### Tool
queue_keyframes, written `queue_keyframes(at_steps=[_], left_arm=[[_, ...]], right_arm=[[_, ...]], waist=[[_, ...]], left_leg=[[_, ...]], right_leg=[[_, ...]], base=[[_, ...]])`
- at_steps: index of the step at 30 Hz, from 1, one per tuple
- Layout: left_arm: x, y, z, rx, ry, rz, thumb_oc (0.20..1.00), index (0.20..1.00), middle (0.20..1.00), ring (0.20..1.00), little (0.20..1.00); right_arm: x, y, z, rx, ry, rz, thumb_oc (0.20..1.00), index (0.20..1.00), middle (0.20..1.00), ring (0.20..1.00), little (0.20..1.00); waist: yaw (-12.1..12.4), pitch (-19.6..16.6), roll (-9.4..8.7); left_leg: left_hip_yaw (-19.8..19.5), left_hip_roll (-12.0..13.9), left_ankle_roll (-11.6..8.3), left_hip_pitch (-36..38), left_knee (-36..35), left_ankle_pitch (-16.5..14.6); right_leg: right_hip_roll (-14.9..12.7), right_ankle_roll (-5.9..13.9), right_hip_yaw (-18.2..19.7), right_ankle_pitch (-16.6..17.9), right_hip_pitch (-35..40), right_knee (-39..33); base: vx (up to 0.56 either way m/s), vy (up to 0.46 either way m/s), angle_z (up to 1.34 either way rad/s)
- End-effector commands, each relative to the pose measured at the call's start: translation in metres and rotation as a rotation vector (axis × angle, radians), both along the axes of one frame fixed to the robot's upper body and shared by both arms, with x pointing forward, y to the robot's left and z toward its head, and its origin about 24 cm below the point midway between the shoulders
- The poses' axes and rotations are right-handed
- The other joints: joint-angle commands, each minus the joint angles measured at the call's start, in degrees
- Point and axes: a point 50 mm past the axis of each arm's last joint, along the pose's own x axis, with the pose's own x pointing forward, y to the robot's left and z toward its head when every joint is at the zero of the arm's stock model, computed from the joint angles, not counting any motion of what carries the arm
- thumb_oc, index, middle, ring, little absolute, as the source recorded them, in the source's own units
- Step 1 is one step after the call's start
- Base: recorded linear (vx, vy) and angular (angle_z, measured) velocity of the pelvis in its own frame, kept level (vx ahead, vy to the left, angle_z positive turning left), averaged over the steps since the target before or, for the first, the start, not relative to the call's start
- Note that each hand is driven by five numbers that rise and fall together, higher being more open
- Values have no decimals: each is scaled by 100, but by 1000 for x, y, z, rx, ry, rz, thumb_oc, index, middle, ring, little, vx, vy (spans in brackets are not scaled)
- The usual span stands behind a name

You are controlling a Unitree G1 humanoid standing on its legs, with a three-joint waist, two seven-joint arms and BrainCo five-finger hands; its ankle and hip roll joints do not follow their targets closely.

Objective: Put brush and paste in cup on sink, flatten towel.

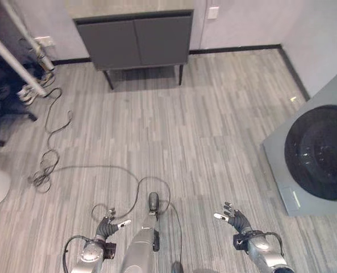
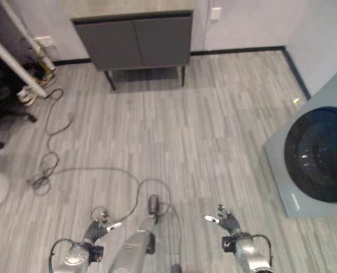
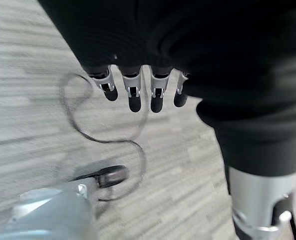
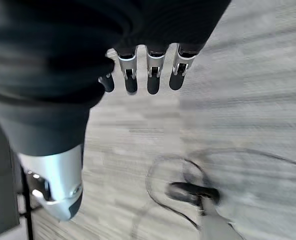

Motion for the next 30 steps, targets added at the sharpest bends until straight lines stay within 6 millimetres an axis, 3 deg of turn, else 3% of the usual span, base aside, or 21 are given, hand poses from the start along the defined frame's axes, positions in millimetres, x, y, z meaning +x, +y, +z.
queue_keyframes(at_steps=[1,2,3,4,5,7,8,9,10,11,13,14,17,18,20,22,23,24,25,27,30], left_arm=[[34,1,28,50,-165,-63,1000,1000,1000,1000,1000],[36,-1,30,62,-172,-89,1000,1000,1000,1000,1000],[35,-2,31,74,-174,-116,1000,1000,1000,1000,1000],[36,-2,33,94,-177,-145,1000,1000,1000,1000,1000],[35,-2,32,100,-168,-155,1000,1000,1000,1000,1000],[33,0,30,104,-155,-157,1000,1000,1000,1000,1000],[34,3,29,119,-151,-149,1000,1000,1000,1000,1000],[33,6,27,121,-139,-133,1000,1000,1000,1000,1000],[33,6,27,121,-138,-132,1000,1000,1000,1000,1000],[33,5,27,112,-138,-122,1000,1000,1000,1000,1000],[39,3,27,116,-142,-128,1000,1000,1000,1000,1000],[46,2,29,129,-156,-138,1000,1000,1000,1000,1000],[45,-1,25,141,-133,-151,1000,1000,1000,1000,1000],[44,-7,23,129,-128,-162,1000,1000,1000,1000,1000],[43,-13,16,114,-93,-166,1000,1000,1000,1000,1000],[43,-23,12,75,-80,-170,1000,1000,1000,1000,1000],[43,-23,12,76,-80,-170,1000,1000,1000,1000,1000],[48,-29,14,68,-91,-191,1000,1000,1000,1000,1000],[48,-29,14,68,-92,-191,1000,1000,1000,1000,1000],[52,-32,15,72,-101,-195,1000,1000,1000,1000,1000],[51,-32,11,78,-83,-189,1000,1000,1000,1000,1000]], right_arm=[[9,10,16,82,-108,7,1000,1000,1000,1000,1000],[10,13,17,95,-108,14,1000,1000,1000,1000,1000],[10,16,17,102,-112,26,1000,1000,1000,1000,1000],[13,19,20,113,-128,42,1000,1000,1000,1000,1000],[12,21,19,108,-122,51,1000,1000,1000,1000,1000],[14,22,23,103,-139,69,1000,1000,1000,1000,1000],[16,22,26,107,-156,69,1000,1000,1000,1000,1000],[14,19,26,124,-160,39,1000,1000,1000,1000,1000],[14,19,26,124,-159,39,1000,1000,1000,1000,1000],[13,16,27,129,-167,20,1000,1000,1000,1000,1000],[8,12,25,133,-159,-16,1000,1000,1000,1000,1000],[5,10,25,126,-158,-23,1000,1000,1000,1000,1000],[-4,4,22,110,-135,-34,1000,1000,1000,1000,1000],[-6,3,20,107,-121,-33,1000,1000,1000,1000,1000],[-8,-2,18,135,-109,-65,1000,1000,1000,1000,1000],[-6,-7,22,102,-120,-41,1000,1000,1000,1000,1000],[-6,-7,22,103,-120,-41,1000,1000,1000,1000,1000],[4,-19,30,35,-151,-44,1000,1000,1000,1000,1000],[4,-19,30,35,-152,-44,1000,1000,1000,1000,1000],[8,-22,29,14,-149,-69,1000,1000,1000,1000,1000],[9,-25,29,-7,-154,-82,1000,1000,1000,1000,1000]], waist=[[-10,-140,-249],[-23,-133,-202],[-46,-84,-143],[-76,-12,-85],[-111,27,-2],[-280,124,119],[-363,147,152],[-459,114,171],[-490,150,188],[-557,153,177],[-742,175,155],[-860,159,145],[-1022,82,171],[-1159,80,149],[-1315,-26,215],[-1317,-39,241],[-1327,-53,227],[-1150,132,47],[-1148,138,62],[-1089,197,28],[-1048,152,15]], left_leg=[[206,94,-312,-156,565,371],[299,95,-247,78,520,252],[381,85,-166,341,464,146],[424,47,-82,587,385,31],[450,8,-9,835,305,-82],[422,-17,23,1345,45,-204],[418,-39,-2,1570,-99,-229],[444,-70,-83,1932,-225,-398],[408,-59,-89,1986,-234,-407],[343,-135,-123,2160,-260,-544],[126,-269,-203,2524,-287,-782],[0,-253,-288,2814,-309,-971],[-276,-223,-411,3359,-104,-1158],[-310,-223,-415,3459,-37,-1266],[-403,-61,-662,3399,669,-934],[-292,120,-916,2808,2096,-189],[-300,103,-914,2790,2092,-174],[-132,90,-914,1741,3904,178],[-134,107,-914,1728,3938,157],[298,490,-828,1331,3856,61],[806,1090,-841,1060,2725,14]], right_leg=[[-1046,641,-302,1423,-841,1696],[-1138,659,-421,1972,-1161,2206],[-1200,656,-588,2293,-1390,2636],[-1146,675,-750,2390,-1638,3115],[-1160,710,-864,2400,-1849,3335],[-919,659,-961,1883,-2520,3385],[-801,601,-1090,1569,-2865,3068],[-981,581,-1480,1213,-3054,2012],[-976,578,-1519,1205,-2975,1977],[-936,579,-1468,1197,-3108,1401],[-903,701,-1036,1536,-3274,90],[-1172,846,-929,1896,-3531,-659],[-1169,849,-984,2027,-3530,-515],[-1096,824,-689,2198,-3539,-356],[-806,663,-476,2176,-3347,-93],[-800,437,-656,1999,-3044,-49],[-818,440,-657,2006,-3057,-54],[-830,139,-640,1740,-2612,-139],[-814,138,-644,1737,-2615,-131],[-824,55,-671,1604,-2405,-152],[-902,115,-735,1371,-2156,-191]], base=[[535,334,-74],[539,358,-54],[557,392,-45],[533,369,-63],[526,358,-55],[498,287,-22],[682,220,-6],[537,141,-6],[553,67,11],[400,8,32],[715,-22,47],[805,-63,86],[674,-109,103],[582,-197,79],[552,-271,82],[365,-231,76],[419,-390,56],[289,-303,67],[368,-369,81],[237,-133,11],[311,-13,-7]])
